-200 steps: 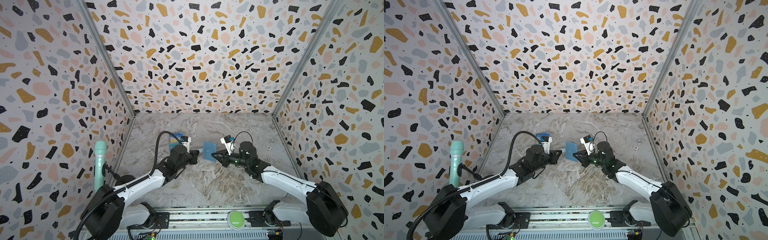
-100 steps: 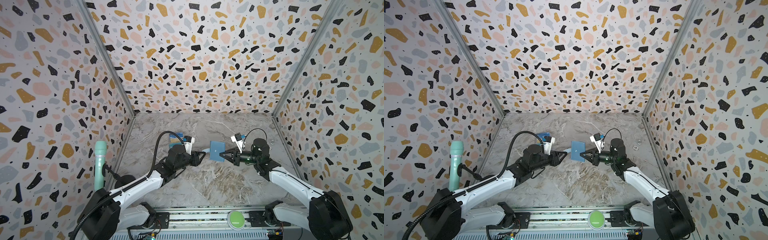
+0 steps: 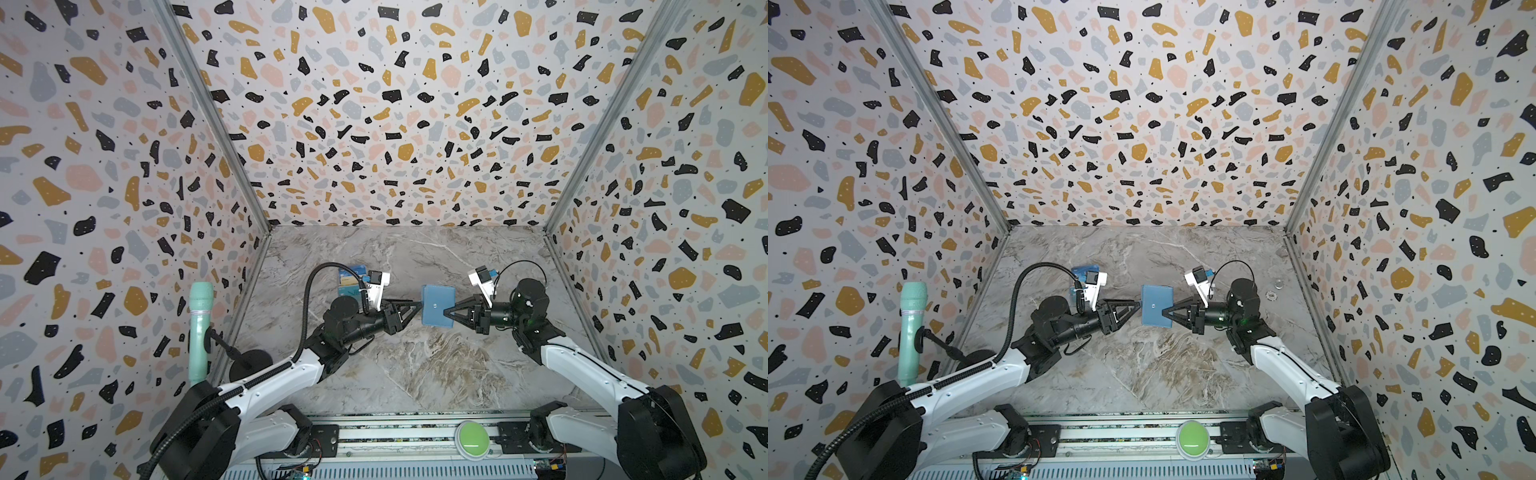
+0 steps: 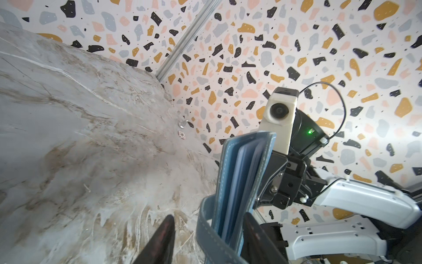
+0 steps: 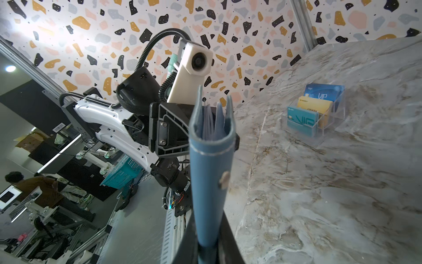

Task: Take the credit cards out of the card holder
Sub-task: Open the card holder at the center of the table.

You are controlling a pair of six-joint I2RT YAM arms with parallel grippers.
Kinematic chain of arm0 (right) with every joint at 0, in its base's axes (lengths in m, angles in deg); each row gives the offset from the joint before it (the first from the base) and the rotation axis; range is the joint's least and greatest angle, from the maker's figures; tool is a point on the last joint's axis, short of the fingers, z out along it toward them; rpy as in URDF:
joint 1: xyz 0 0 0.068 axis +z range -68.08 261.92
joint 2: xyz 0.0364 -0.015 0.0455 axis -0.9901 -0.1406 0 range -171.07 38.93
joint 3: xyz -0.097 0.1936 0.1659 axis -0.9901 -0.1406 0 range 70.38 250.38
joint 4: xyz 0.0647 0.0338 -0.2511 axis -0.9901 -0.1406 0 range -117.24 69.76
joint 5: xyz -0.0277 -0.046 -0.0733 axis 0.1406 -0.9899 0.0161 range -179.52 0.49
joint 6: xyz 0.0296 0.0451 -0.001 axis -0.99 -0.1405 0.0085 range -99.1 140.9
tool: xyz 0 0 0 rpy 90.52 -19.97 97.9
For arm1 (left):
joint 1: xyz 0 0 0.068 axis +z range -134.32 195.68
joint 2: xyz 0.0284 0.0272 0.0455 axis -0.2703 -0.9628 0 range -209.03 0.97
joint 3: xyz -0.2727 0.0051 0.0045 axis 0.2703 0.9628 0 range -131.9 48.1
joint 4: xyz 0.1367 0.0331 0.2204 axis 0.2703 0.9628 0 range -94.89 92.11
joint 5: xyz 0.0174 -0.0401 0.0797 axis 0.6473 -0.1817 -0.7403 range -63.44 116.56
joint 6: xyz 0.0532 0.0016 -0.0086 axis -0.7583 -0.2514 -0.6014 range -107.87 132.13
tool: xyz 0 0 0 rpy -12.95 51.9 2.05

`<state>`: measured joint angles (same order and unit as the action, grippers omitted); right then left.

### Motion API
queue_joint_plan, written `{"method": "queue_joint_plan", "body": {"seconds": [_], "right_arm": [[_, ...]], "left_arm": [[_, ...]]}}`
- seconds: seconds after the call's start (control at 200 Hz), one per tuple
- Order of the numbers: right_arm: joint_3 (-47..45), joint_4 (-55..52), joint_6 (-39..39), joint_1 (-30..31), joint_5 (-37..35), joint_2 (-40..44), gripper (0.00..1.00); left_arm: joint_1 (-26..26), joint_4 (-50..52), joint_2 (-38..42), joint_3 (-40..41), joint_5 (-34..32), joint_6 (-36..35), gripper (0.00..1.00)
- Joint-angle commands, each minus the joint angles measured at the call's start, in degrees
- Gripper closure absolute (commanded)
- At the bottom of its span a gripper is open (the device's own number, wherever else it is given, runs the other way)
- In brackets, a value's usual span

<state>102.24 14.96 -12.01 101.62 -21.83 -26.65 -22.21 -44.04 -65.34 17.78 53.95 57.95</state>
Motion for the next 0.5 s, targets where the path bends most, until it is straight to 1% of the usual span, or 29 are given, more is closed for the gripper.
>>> {"method": "queue_joint_plan", "body": {"seconds": [0.0, 0.14, 0.23, 0.245, 0.35, 0.41, 0.491], "right_arm": [[0.14, 5.18, -2.55, -0.28, 3.65, 1.35, 1.0], [-0.45, 8.64, -5.06, -0.25, 5.12, 1.59, 1.0], [-0.8, 10.75, -6.47, -0.21, 5.98, 1.06, 1.0], [-0.9, 11.29, -6.97, -0.25, 6.08, 0.95, 1.0], [-1.66, 16.09, -10.58, -0.24, 6.9, 0.24, 1.0], [-1.65, 16.93, -11.12, -0.2, 6.95, -0.08, 1.0], [-1.62, 17.02, -11.22, -0.2, 6.9, -0.34, 1.0]], "left_arm": [[0.21, -6.96, -0.31, 0.62, 1.63, 1.91, 0.57], [0.18, -10.08, -1.17, 1.42, 2.09, 3.34, 0.62], [0.19, -14.8, -2.26, 2.15, 4.09, 4.49, 0.63], [0.19, -15.57, -2.52, 2.2, 4.43, 6.26, 0.63], [0.18, -19.45, -3.99, 2.47, 6.21, 8.48, 0.67], [0.18, -21.03, -4.68, 2.48, 6.94, 9.16, 0.69], [0.19, -23.35, -5.35, 2.47, 7.99, 10.27, 0.69]]}}
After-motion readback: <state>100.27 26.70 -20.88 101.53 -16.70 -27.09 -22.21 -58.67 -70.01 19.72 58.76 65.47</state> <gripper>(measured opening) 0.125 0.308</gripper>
